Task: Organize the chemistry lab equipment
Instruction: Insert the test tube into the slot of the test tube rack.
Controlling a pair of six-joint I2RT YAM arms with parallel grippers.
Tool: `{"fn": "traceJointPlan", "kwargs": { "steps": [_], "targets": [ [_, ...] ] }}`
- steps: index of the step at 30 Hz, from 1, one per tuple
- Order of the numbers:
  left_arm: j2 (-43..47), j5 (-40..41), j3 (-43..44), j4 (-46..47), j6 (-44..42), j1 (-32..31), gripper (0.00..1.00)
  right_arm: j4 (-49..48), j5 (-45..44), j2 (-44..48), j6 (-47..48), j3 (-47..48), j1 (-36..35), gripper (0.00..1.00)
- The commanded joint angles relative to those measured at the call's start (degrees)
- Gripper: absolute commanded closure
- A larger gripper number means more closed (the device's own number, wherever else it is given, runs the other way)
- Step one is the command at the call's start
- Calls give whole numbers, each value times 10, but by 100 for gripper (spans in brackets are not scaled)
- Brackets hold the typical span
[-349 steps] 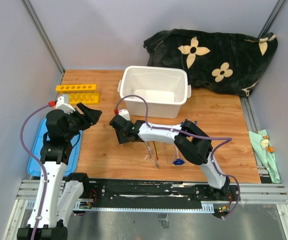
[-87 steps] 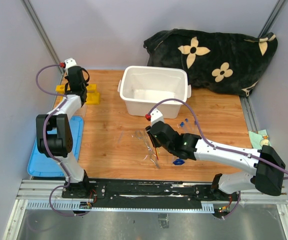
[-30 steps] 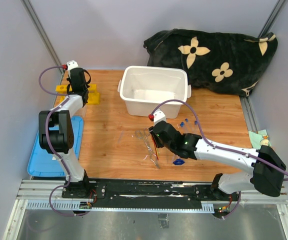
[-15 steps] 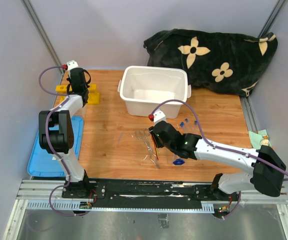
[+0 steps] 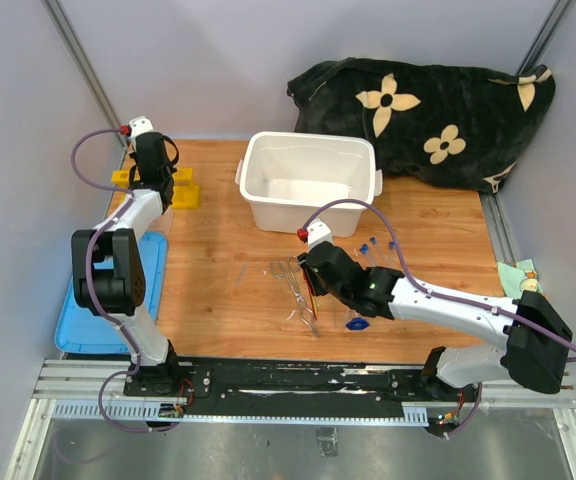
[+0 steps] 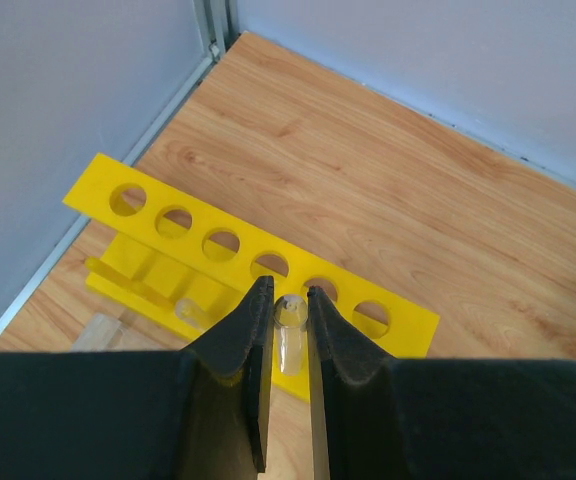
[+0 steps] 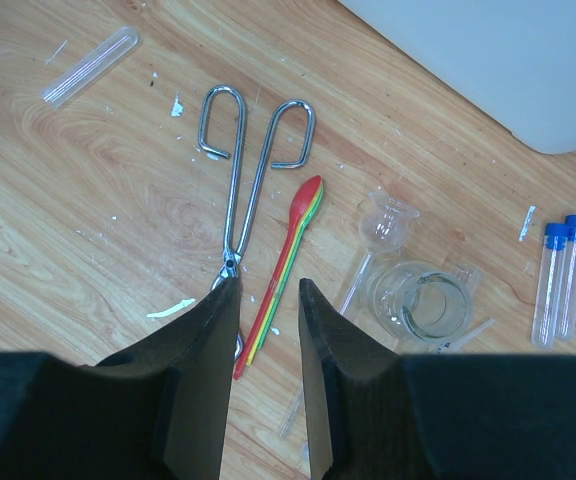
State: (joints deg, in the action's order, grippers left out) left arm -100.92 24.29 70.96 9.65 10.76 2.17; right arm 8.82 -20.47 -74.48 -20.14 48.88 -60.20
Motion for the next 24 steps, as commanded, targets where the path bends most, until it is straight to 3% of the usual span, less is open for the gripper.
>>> {"fn": "traceJointPlan", "kwargs": {
  "steps": [1, 24],
  "targets": [
    [21, 1, 7, -4, 2, 4, 100, -9, 6, 15, -7, -6, 8, 69],
    [-18, 9, 1, 3, -1, 4, 100, -10, 1, 13, -2, -7, 10, 69]
  ]
}}
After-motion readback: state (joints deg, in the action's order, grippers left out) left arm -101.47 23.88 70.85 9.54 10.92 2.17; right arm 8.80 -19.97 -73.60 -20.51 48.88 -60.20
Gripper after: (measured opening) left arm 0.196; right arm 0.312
